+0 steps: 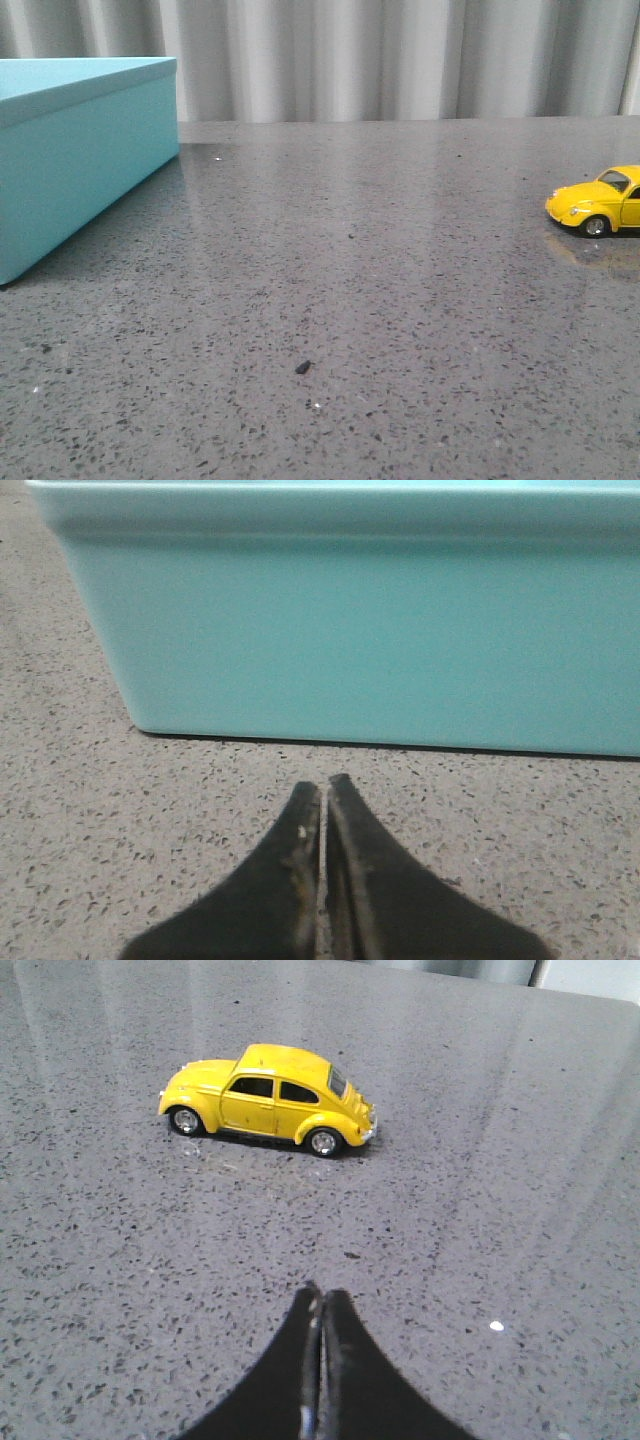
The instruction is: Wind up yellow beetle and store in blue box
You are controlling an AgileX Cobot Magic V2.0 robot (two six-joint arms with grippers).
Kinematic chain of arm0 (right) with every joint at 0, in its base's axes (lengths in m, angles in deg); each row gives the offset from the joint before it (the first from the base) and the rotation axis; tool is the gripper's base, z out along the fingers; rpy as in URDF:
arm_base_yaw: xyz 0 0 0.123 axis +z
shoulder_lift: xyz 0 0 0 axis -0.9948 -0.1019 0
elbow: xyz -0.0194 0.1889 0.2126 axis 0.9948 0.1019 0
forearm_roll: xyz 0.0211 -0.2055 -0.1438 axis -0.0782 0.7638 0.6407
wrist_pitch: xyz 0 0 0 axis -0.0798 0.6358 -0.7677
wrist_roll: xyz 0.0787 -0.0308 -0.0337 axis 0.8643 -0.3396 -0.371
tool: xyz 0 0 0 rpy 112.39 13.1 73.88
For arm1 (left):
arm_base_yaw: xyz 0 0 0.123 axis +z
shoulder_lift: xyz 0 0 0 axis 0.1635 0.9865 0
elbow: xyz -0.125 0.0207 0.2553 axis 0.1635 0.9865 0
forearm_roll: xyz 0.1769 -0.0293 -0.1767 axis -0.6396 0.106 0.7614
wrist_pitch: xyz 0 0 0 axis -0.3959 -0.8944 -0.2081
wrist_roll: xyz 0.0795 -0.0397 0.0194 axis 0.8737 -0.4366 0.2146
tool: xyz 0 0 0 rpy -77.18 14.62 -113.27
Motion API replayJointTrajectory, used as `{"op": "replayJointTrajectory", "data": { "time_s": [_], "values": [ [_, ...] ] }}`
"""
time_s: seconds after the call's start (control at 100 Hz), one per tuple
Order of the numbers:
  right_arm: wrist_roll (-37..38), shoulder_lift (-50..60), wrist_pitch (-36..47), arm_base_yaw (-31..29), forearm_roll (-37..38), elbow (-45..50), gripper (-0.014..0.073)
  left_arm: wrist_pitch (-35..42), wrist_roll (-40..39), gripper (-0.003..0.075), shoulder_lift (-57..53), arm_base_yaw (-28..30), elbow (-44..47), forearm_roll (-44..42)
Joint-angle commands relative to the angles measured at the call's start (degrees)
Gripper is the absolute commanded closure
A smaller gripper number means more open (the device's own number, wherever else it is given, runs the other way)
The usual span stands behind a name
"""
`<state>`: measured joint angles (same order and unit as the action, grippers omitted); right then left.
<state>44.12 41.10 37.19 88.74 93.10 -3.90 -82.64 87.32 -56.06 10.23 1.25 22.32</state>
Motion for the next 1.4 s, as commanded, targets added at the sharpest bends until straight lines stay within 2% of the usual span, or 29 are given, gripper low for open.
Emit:
{"op": "replayJointTrajectory", "data": {
  "time_s": [0.0, 1.11, 1.25, 1.39],
  "values": [
    [0.18, 1.08, 0.83, -0.28, 0.56, 1.50, 0.0648, 3.00, -0.59, 0.0741, -1.89, 0.32, 1.46, 0.55],
    [0.18, 1.08, 1.28, -0.28, 0.56, 1.50, 0.0648, 3.00, -0.59, 0.0741, -1.89, 0.32, 1.46, 0.55],
    [0.18, 1.08, 7.99, -0.28, 0.65, 1.50, 0.0648, 3.49, -0.59, 0.0741, -1.89, 0.32, 1.46, 0.55],
    [0.18, 1.08, 17.23, -0.28, -0.76, 1.50, 0.0648, 3.99, -0.59, 0.0741, -1.89, 0.32, 1.46, 4.76]
  ]
}}
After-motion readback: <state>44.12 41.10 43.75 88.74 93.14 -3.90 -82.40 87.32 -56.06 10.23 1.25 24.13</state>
